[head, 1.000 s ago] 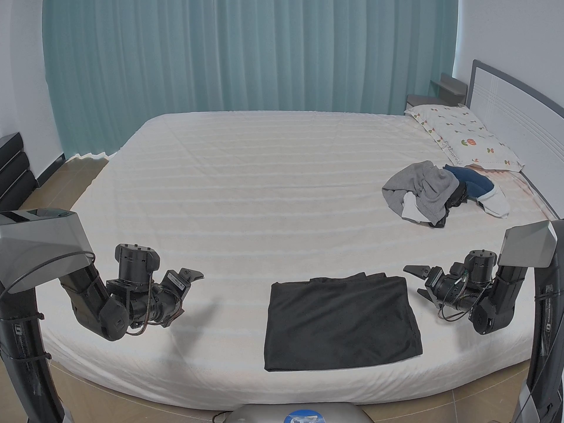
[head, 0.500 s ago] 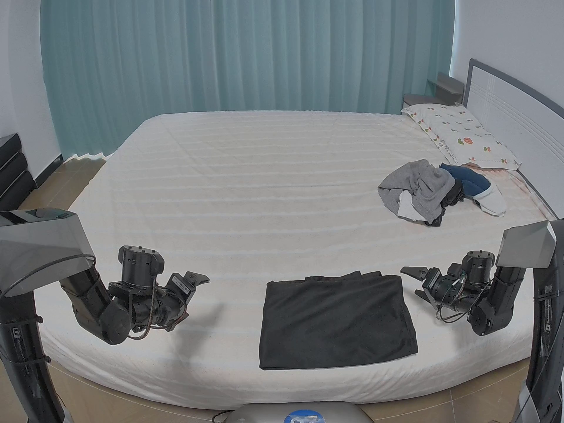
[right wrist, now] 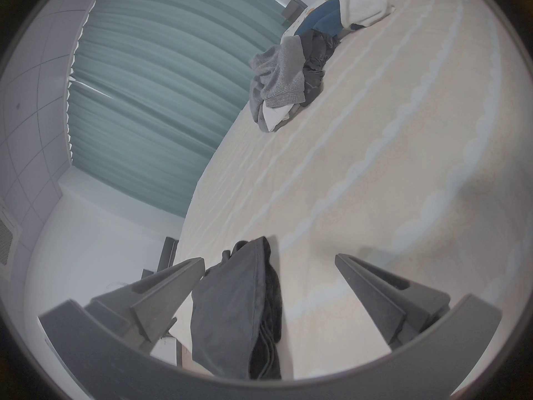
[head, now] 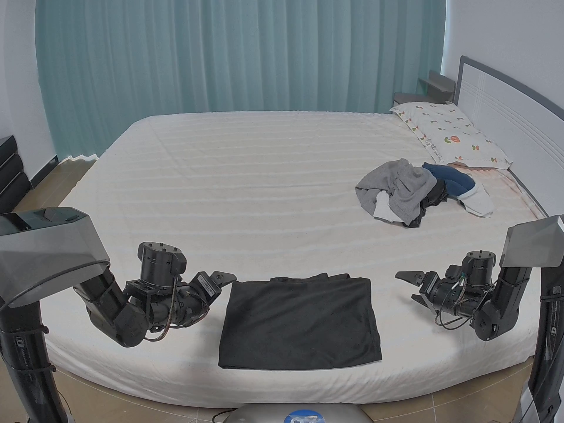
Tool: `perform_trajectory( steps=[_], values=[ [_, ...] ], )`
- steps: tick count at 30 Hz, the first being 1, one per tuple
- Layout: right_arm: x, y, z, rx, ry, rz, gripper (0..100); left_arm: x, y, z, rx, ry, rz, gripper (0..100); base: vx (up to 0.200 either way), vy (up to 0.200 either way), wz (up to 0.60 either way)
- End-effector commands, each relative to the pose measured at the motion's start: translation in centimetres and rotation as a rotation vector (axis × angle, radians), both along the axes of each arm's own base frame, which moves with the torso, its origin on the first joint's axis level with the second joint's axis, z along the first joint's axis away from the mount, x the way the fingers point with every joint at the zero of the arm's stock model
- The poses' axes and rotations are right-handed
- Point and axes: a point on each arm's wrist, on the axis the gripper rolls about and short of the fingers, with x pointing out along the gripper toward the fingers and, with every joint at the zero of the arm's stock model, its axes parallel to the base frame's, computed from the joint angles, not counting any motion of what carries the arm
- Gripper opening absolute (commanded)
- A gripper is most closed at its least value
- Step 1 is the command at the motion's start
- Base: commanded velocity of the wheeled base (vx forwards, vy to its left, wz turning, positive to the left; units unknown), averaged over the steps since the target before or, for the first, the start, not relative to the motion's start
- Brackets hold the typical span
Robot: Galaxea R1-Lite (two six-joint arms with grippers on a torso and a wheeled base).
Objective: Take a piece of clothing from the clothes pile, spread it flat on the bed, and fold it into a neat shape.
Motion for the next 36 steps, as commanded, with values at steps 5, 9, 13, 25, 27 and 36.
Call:
perform_trajectory(
  steps=[5, 9, 13, 25, 27, 36],
  values=[
    [-3.5, 3.1, -1.7, -0.075, 0.077, 0.088, 100, 3.9, -1.6, -2.6, 0.097, -0.062, -0.035, 100, 0.000, 0.000, 0.00],
    [-4.7, 3.7, -2.3, -0.109, 0.063, 0.092, 100, 5.0, -1.6, -4.0, 0.162, -0.054, -0.047, 100, 0.000, 0.000, 0.00],
    [-5.4, 4.0, -2.2, -0.116, 0.061, 0.113, 100, 5.5, -1.8, -5.1, 0.168, -0.045, -0.046, 100, 0.000, 0.000, 0.00],
    [-6.2, 4.4, -2.4, -0.122, 0.086, 0.137, 100, 6.7, -2.4, -5.5, 0.172, -0.036, -0.053, 0, 0.000, 0.000, 0.00],
    [-6.4, 4.6, -2.5, -0.126, 0.090, 0.145, 100, 6.8, -2.4, -5.4, 0.173, -0.037, -0.050, 0, 0.000, 0.000, 0.00],
    [-7.9, 5.2, -2.4, -0.175, 0.099, 0.216, 100, 6.7, -1.8, -5.7, 0.239, -0.036, 0.056, 0, 0.000, 0.000, 0.00]
  ],
)
